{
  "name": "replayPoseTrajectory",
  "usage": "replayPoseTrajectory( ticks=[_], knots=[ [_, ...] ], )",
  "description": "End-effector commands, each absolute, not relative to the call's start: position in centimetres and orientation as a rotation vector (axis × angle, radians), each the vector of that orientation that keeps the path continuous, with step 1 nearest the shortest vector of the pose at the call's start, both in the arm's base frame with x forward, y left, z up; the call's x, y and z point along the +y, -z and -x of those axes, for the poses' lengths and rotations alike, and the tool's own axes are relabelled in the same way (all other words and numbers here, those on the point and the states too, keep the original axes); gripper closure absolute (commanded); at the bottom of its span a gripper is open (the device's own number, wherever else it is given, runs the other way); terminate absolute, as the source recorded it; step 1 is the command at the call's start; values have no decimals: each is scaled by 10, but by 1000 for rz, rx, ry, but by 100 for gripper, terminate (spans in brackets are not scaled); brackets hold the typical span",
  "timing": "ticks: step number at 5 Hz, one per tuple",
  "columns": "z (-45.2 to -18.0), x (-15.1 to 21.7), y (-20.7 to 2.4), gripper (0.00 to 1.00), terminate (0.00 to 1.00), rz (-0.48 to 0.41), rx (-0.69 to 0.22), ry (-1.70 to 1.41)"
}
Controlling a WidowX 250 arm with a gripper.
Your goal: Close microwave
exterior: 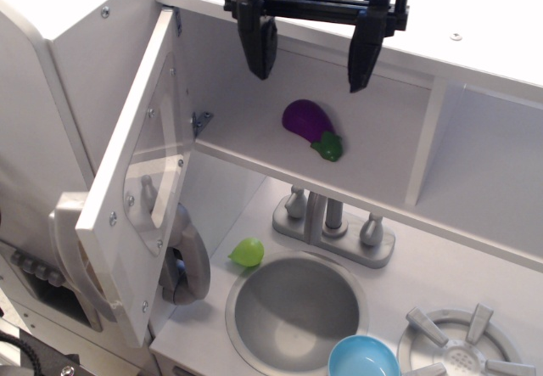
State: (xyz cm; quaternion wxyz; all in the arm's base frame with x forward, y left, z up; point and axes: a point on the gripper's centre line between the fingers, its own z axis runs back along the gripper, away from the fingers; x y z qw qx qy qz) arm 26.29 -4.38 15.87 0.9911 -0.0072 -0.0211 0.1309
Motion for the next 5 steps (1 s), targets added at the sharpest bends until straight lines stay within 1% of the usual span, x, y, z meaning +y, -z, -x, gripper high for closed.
replayPoseTrajectory(
  ticks=[1,3,4,5],
  knots=[
    [-263,-44,-159,0,0,14,-42,-263],
    [-245,-7,-183,0,0,69,-74,-231],
    [-224,19,-182,0,0,92,-109,-219],
    [-209,35,-177,0,0,105,-110,-205]
  ],
)
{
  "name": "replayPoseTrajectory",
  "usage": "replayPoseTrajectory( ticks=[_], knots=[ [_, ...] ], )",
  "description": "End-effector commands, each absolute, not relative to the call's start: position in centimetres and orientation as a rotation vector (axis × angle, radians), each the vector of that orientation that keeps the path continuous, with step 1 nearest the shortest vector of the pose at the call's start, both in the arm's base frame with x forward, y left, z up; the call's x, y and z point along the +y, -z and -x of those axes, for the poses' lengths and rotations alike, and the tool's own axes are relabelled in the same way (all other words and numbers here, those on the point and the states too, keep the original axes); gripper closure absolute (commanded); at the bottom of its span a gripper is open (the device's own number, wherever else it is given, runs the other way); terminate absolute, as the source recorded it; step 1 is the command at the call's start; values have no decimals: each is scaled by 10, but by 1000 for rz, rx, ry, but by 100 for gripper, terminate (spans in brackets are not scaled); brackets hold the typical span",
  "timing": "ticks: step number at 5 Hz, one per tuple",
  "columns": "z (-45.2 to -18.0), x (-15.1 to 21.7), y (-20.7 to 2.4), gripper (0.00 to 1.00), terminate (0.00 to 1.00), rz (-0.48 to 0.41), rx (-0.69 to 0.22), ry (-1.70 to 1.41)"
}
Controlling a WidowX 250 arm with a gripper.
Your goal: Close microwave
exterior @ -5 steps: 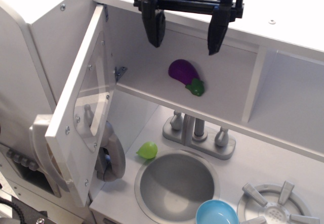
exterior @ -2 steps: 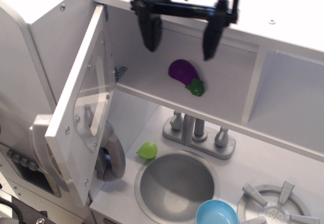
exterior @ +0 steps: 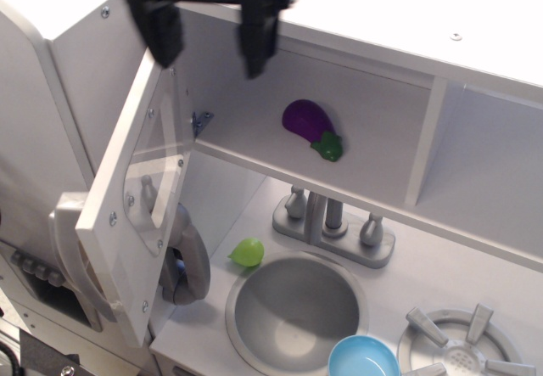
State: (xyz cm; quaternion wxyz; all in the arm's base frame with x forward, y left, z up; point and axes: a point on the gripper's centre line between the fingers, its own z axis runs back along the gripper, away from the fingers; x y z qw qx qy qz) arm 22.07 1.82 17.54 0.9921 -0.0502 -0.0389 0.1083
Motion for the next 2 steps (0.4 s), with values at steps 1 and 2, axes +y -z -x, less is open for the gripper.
replayPoseTrajectory(
  ticks=[1,2],
  knots=[
    [-185,45,-170,0,0,98,-121,-157],
    [-178,51,-167,0,0,97,-126,-152]
  ],
)
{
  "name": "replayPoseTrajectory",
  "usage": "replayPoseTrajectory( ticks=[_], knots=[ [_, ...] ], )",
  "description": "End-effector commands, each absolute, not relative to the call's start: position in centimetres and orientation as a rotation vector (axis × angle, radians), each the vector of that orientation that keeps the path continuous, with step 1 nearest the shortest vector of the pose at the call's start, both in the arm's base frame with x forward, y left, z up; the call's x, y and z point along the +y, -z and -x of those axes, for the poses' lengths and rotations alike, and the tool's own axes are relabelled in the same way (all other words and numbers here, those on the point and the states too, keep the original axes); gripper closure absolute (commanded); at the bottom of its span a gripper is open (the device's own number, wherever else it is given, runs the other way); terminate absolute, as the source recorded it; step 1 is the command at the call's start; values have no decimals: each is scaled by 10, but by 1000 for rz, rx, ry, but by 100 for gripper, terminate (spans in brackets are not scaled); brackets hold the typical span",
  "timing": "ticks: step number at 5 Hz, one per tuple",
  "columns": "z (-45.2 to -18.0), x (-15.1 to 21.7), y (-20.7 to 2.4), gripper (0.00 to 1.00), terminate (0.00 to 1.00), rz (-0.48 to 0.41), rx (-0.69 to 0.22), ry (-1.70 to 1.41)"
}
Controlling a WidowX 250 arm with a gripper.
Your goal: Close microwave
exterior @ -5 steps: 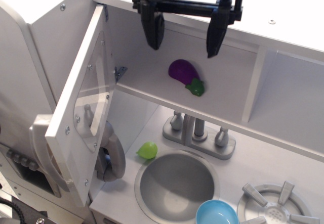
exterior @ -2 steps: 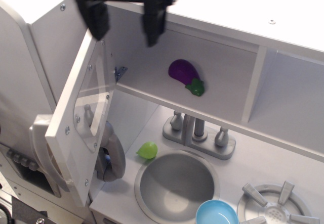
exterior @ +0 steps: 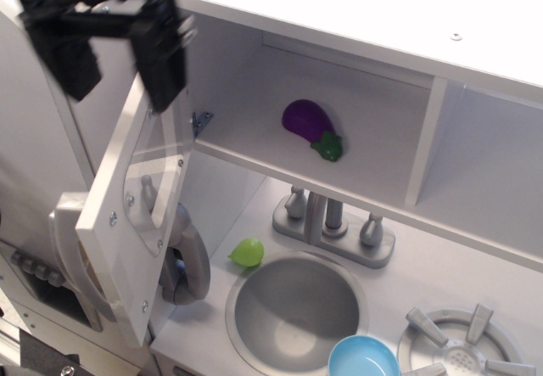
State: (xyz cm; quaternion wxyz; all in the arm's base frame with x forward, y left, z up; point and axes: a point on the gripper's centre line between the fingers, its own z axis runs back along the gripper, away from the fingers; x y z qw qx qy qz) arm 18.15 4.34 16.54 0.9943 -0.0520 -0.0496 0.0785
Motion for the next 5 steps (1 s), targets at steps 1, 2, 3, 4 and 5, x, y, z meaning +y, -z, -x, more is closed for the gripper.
replayPoseTrajectory(
  ticks=[1,2,3,4,5],
  knots=[
    [-175,54,-157,0,0,80,-121,-150],
    [-180,44,-150,0,0,91,-108,-166],
    [-189,29,-143,0,0,78,-131,-198],
    [-199,14,-135,0,0,70,-148,-224],
    [-210,-6,-132,0,0,84,-142,-240]
  ],
)
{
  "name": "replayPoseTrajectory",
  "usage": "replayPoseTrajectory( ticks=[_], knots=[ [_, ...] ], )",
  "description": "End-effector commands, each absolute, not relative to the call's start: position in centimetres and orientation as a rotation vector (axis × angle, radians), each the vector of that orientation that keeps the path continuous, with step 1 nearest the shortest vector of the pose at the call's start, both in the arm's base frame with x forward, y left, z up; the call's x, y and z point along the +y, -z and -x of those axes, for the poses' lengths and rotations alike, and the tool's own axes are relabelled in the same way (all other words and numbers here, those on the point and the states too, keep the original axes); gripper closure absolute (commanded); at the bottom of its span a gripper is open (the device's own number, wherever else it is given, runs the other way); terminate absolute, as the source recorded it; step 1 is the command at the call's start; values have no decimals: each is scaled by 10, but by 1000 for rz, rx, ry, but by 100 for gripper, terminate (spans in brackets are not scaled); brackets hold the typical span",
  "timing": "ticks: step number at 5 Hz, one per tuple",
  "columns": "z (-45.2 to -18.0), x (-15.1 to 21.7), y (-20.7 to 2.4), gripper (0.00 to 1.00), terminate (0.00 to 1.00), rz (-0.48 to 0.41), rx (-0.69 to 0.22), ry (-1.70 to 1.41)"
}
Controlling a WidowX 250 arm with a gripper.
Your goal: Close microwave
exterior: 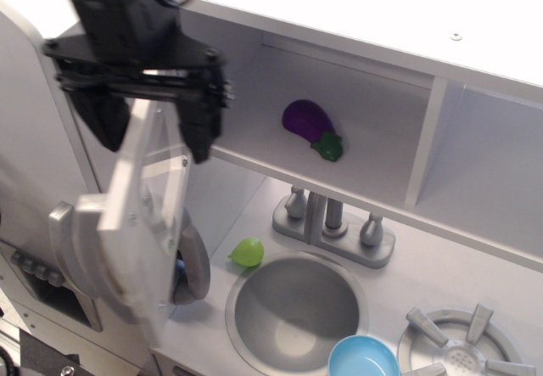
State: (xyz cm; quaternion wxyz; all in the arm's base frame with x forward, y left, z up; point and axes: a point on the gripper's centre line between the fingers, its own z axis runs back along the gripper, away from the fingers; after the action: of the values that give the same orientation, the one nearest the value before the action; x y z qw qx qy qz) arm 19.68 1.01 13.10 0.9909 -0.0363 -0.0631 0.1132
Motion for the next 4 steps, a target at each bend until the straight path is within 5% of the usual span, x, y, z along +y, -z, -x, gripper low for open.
replayPoseTrajectory(
  ticks=[1,3,4],
  knots=[
    [-223,-25,-134,0,0,101,-143,-253],
    [-253,-73,-154,0,0,164,-111,-295],
    [-239,-89,-166,0,0,194,-88,-235]
  ],
)
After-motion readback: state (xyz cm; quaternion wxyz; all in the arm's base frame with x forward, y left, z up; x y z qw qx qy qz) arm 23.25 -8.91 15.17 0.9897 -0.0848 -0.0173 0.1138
